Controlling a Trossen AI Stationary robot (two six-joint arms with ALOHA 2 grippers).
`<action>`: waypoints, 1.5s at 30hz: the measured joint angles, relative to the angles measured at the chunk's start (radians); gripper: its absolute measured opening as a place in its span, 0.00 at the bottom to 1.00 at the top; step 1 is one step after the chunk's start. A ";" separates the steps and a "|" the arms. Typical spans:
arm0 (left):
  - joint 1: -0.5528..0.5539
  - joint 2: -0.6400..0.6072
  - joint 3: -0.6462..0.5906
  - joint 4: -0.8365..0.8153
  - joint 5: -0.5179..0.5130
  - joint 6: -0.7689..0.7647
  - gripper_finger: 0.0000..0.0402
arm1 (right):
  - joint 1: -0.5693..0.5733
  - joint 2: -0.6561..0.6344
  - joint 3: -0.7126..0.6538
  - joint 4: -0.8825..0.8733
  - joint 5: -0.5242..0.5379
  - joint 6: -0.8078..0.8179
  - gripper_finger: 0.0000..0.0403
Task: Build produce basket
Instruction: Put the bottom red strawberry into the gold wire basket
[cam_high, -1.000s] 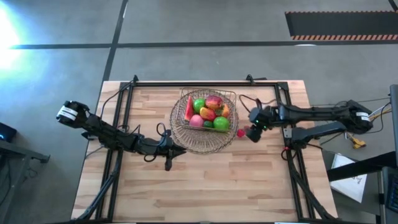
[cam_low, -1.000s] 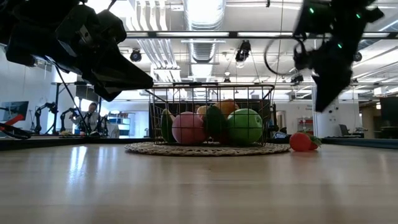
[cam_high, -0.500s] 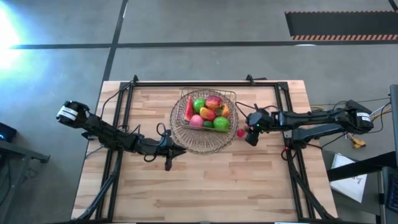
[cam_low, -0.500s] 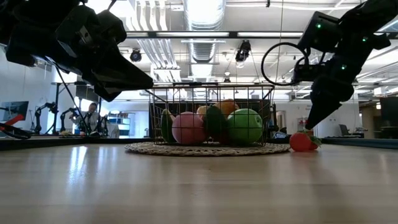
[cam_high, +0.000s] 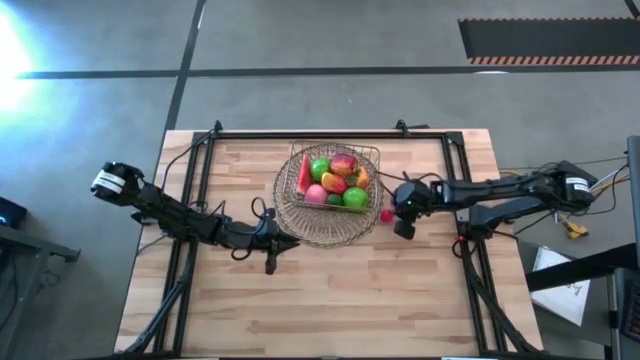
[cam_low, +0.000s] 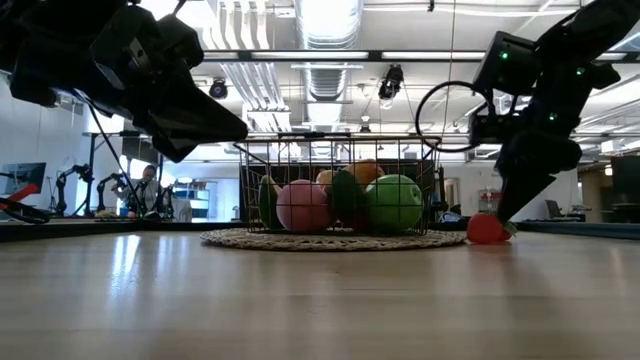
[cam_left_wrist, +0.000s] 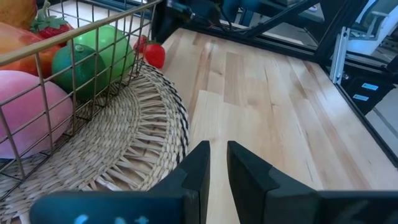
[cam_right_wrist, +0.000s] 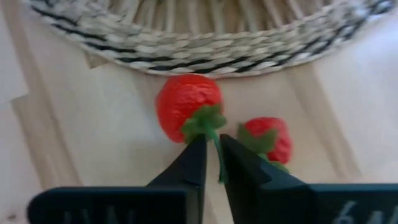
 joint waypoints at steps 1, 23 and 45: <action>0.000 0.000 0.000 0.003 0.000 0.000 0.10 | 0.001 0.007 0.000 0.006 -0.015 -0.006 0.08; 0.000 0.000 0.000 0.009 0.000 0.000 0.10 | 0.187 0.009 0.318 -0.197 0.029 0.002 0.02; 0.000 0.000 0.000 0.012 0.000 0.000 0.10 | 0.057 0.492 0.956 -0.080 0.192 -0.228 0.02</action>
